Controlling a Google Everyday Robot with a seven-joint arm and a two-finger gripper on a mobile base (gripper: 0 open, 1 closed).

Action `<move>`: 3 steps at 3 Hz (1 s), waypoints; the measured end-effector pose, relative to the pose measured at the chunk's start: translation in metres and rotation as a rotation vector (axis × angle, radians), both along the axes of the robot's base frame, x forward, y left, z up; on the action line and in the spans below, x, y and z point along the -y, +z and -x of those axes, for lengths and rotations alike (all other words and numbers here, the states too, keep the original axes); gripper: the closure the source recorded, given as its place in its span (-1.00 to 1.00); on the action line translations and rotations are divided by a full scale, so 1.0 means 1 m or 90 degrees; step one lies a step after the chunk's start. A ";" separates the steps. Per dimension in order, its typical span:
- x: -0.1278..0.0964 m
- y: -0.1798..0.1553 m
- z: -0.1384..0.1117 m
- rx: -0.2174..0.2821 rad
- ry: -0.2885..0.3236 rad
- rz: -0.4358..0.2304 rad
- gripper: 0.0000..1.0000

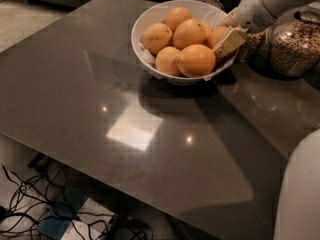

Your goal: Pick orange from white bowl

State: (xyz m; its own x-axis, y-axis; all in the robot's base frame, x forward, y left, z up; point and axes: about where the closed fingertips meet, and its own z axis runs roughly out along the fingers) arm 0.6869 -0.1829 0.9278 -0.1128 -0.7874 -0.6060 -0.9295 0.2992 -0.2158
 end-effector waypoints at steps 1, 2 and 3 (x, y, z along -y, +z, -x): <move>0.000 0.000 0.000 0.000 0.000 0.000 0.38; -0.002 0.002 0.000 0.000 0.002 -0.005 0.84; -0.006 0.014 -0.001 0.016 0.016 -0.037 1.00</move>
Offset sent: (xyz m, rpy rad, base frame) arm -0.0025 0.0023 0.0064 0.0391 -0.0085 0.0134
